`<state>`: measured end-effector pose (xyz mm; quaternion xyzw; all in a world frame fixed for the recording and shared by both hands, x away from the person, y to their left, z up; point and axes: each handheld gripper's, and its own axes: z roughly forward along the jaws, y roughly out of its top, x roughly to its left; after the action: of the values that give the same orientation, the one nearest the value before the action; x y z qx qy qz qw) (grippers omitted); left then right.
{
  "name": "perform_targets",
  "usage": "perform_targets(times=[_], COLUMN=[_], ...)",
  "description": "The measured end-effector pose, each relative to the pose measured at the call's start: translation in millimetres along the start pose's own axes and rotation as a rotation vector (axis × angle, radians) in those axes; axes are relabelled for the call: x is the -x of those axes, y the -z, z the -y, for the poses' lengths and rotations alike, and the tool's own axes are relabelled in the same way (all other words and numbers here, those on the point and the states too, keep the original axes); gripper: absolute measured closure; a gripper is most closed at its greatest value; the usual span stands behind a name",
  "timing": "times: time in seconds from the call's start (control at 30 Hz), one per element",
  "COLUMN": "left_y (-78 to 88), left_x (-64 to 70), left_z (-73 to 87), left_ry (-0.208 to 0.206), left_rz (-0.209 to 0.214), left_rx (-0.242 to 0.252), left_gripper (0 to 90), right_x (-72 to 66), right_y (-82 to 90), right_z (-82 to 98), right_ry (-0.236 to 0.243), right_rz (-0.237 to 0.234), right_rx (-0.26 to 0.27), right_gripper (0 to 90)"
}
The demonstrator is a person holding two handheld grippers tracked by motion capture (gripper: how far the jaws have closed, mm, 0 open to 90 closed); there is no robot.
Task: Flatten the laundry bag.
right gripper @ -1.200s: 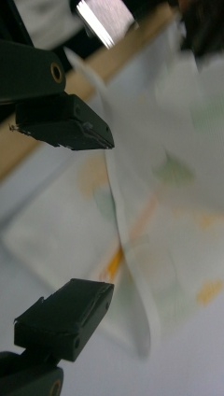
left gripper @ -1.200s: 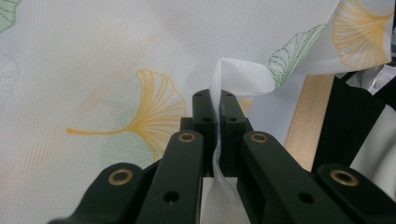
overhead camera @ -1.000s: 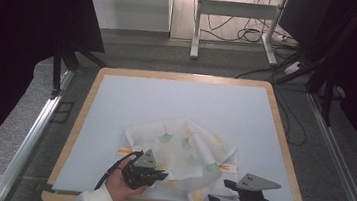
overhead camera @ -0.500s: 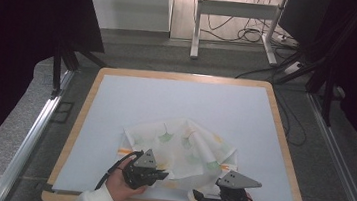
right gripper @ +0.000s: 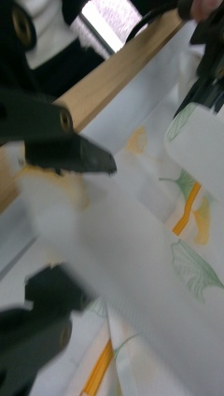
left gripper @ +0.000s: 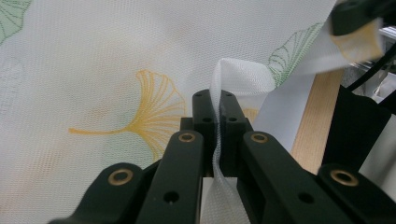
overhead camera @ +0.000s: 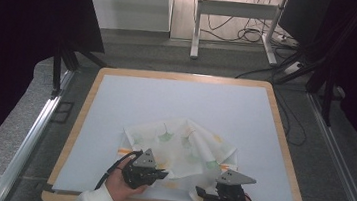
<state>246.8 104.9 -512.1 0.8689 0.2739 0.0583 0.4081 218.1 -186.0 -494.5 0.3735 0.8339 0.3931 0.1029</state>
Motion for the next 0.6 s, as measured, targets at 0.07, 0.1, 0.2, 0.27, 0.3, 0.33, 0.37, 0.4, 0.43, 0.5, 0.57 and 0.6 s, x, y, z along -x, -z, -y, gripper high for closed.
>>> perform_targets(times=[0.07,0.1,0.2,0.27,0.3,0.33,0.37,0.4,0.43,0.5,0.57,0.6], left_y=[0.5,1.0,3.2,6.0,7.5,9.2,10.9,12.8,15.2,18.6,22.7,24.9], left_x=[-0.2,-0.5,-1.6,-2.2,-2.2,-2.0,-1.8,-1.8,-2.2,-3.2,-5.4,-7.0], left_z=[0.0,0.0,0.4,1.0,1.4,1.7,2.0,2.1,2.1,1.9,1.7,1.4], left_ry=[0.001,0.002,0.007,0.008,0.007,0.004,0.005,0.006,0.006,0.01,0.015,0.019], left_rz=[-0.001,-0.002,-0.002,-0.004,-0.006,-0.01,-0.012,-0.013,-0.016,-0.02,-0.026,-0.028], left_rx=[0.002,0.005,0.013,0.019,0.022,0.023,0.028,0.033,0.039,0.048,0.058,0.063], left_gripper=[88.9,89.0,89.0,89.0,89.0,89.0,89.0,89.0,89.0,88.9,89.0,88.9], right_x=[0.9,1.5,3.6,6.6,9.3,11.6,13.7,15.9,17.6,22.2,28.6,30.9], right_y=[-0.7,-0.9,2.1,6.0,8.5,11.2,13.9,16.7,19.2,24.6,30.0,31.8], right_z=[0.1,-0.2,-1.1,-1.3,-1.5,-1.9,-2.5,-3.2,-4.1,-6.4,-9.5,-10.6], right_ry=[0.013,0.028,0.091,0.102,0.105,0.106,0.109,0.114,0.117,0.138,0.151,0.15], right_rz=[0.002,0.006,0.038,0.049,0.052,0.055,0.06,0.066,0.071,0.092,0.121,0.131], right_rx=[-0.003,-0.006,-0.017,-0.013,-0.011,-0.009,-0.005,-0.003,0.001,0.01,0.02,0.023], right_gripper=[57.4,64.2,80.7,86.8,88.1,88.4,88.5,88.6,88.6,88.6,88.6,88.6])
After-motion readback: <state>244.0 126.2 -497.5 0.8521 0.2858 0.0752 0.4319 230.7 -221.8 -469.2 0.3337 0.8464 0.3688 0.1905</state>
